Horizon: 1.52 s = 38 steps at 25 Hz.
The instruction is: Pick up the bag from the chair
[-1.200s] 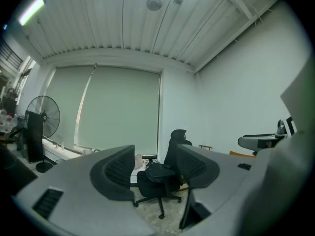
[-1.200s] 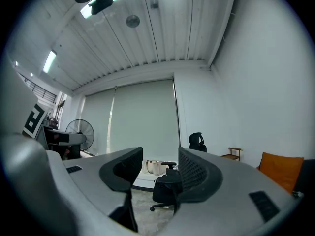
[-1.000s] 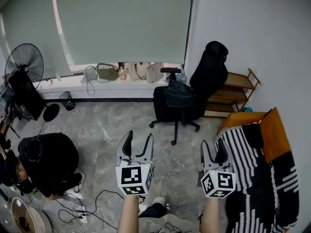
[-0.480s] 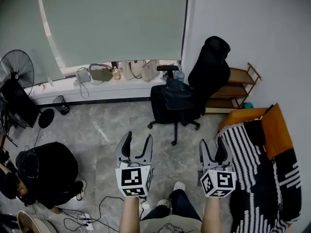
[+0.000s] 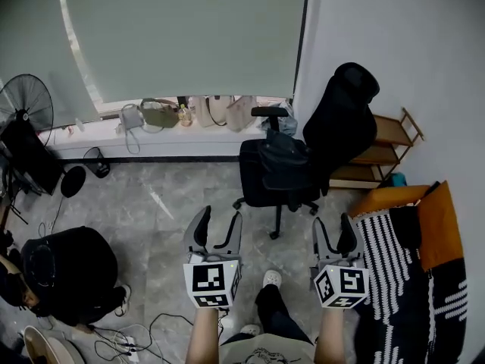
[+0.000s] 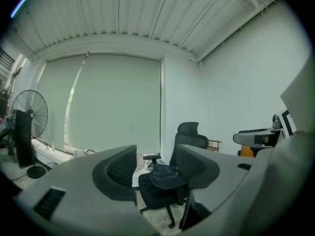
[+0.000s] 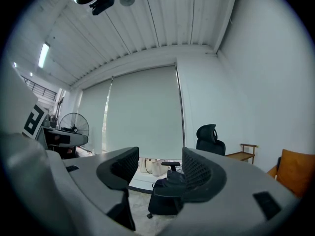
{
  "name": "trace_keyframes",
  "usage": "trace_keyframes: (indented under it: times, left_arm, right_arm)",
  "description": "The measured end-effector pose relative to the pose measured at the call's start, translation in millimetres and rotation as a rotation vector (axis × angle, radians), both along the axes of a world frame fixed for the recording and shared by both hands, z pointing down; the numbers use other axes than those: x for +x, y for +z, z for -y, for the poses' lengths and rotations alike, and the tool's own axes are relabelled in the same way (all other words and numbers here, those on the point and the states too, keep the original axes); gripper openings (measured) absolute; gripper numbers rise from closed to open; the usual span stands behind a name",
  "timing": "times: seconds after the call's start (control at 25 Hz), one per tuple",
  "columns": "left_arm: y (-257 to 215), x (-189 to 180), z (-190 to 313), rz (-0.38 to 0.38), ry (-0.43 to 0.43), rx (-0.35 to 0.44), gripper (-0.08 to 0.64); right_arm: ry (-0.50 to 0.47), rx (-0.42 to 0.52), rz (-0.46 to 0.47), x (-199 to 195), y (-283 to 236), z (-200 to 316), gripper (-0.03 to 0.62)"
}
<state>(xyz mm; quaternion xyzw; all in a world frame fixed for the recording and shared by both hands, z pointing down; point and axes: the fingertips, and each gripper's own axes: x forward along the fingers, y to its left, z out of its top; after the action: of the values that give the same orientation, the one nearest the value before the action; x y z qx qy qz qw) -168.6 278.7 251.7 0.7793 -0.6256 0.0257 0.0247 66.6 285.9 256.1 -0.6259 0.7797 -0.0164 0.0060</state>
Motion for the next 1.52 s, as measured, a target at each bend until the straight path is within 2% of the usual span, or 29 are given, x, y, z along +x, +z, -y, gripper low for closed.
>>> trace_keyframes:
  times: [0.4, 0.6, 0.92, 1.24, 1.52]
  left_arm:
    - [-22, 33, 175, -0.002, -0.063, 0.024, 0.258]
    - [-28, 47, 246, -0.015, -0.089, 0.029, 0.258]
    - [-22, 60, 354, -0.024, -0.101, -0.037, 0.258]
    - [13, 56, 439, -0.033, -0.085, -0.094, 0.258]
    - [39, 54, 555, -0.041, -0.014, -0.135, 0.258]
  right_arm:
    - [-0.071, 0.015, -0.019, 37, -18, 186, 0.278]
    - [-0.096, 0.006, -0.040, 57, -18, 263, 0.278]
    - [-0.109, -0.053, -0.041, 78, -12, 374, 0.278]
    - [-0.101, -0.107, -0.047, 78, 22, 452, 0.281]
    - [-0.075, -0.156, -0.032, 71, 51, 551, 0.285]
